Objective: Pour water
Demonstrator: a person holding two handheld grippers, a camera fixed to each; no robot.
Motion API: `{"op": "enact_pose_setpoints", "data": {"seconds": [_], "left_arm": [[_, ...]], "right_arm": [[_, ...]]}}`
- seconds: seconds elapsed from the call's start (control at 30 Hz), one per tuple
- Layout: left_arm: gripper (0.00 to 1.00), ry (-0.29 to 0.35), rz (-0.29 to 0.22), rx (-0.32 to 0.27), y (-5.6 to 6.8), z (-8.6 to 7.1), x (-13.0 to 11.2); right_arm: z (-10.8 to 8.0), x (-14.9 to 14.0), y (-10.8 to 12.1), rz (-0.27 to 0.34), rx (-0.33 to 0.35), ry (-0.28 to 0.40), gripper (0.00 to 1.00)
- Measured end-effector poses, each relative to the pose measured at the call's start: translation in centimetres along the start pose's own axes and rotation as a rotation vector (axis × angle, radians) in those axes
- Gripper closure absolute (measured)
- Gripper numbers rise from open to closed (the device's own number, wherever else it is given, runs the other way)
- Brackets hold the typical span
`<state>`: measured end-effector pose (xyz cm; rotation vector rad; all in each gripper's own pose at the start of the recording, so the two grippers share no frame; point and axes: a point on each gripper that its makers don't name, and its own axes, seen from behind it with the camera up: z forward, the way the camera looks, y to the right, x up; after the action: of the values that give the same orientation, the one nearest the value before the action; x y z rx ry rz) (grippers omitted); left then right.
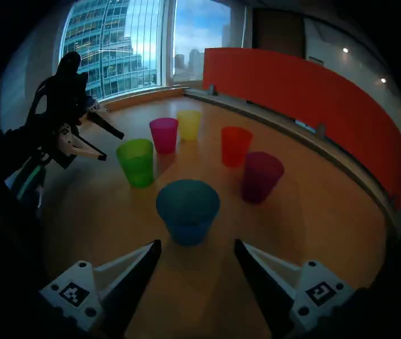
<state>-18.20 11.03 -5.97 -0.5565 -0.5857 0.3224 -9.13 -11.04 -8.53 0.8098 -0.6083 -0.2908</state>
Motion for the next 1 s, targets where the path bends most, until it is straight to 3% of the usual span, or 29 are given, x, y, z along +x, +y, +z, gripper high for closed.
{"op": "enact_pose_setpoints", "data": {"seconds": [0.27,0.67,1.0], "left_arm": [[0.01,0.037,-0.041,0.067,-1.2,-1.2,0.5],[0.01,0.144,-0.104,0.219,-4.3,-3.1,2.1],[0.01,0.239,-0.145,0.326,-6.5,-4.8,3.6]], "right_arm": [[-1.2,-0.2,0.7,0.037,-0.054,0.04,0.0],[-3.3,1.4,2.8,0.09,-0.179,0.147,0.0],[-4.9,3.6,5.1,0.184,-0.302,0.26,0.0]]}}
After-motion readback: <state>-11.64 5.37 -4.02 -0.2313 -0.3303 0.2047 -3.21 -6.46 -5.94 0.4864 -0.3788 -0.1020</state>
